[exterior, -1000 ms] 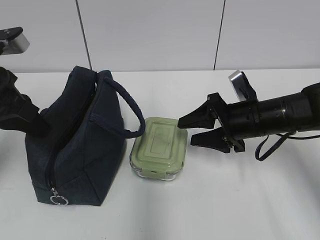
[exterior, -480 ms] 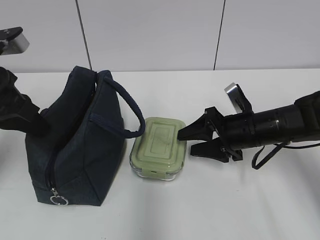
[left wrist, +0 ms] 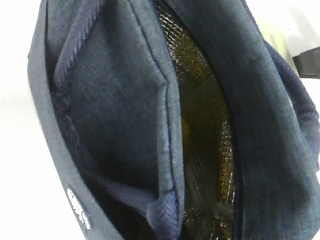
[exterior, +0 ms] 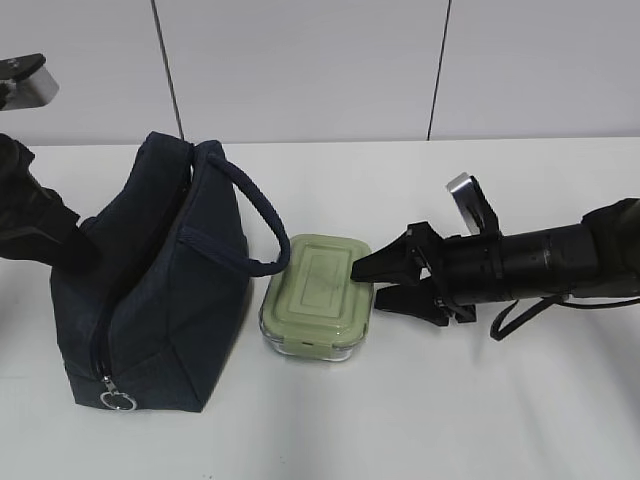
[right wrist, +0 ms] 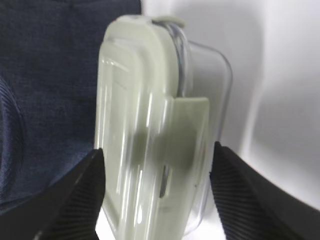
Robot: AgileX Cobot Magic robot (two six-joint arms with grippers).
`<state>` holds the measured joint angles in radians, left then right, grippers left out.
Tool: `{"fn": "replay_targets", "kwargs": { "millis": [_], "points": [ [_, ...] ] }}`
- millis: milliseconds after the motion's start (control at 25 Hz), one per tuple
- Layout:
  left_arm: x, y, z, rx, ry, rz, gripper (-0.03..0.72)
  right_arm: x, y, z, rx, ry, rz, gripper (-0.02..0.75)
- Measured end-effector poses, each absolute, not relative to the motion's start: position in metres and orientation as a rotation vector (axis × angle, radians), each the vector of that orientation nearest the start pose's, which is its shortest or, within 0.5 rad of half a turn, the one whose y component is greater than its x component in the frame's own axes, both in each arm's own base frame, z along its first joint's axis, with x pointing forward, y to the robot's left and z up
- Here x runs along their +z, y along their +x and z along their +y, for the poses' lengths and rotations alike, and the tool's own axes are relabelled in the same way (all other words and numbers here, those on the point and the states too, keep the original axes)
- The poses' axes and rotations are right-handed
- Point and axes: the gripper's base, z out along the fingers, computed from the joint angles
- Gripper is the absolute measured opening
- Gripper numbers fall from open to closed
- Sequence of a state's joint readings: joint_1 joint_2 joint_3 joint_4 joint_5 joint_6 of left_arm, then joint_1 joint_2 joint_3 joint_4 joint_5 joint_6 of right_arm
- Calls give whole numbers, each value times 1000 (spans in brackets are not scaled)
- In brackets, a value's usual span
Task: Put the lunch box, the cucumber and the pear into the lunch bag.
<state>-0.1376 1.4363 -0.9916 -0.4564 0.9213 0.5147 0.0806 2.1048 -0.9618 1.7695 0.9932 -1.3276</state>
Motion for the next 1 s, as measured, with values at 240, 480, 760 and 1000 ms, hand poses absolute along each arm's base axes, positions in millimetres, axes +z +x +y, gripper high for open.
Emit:
{"fn": "replay_targets", "kwargs": {
  "millis": [240,480,760,1000],
  "points": [
    [261,265,-69,-476,581,2683,1,104,350,104,1447,36,2319,515],
    [261,265,-69,-476,581,2683,1,104,350,104,1446,23,2314,545],
    [261,265,-69,-476,581,2683,1,104,350,104,1446,22,2315,554],
    [261,265,-69,-476,581,2683,1,104,350,104,1445,22,2312,558]
  ]
}}
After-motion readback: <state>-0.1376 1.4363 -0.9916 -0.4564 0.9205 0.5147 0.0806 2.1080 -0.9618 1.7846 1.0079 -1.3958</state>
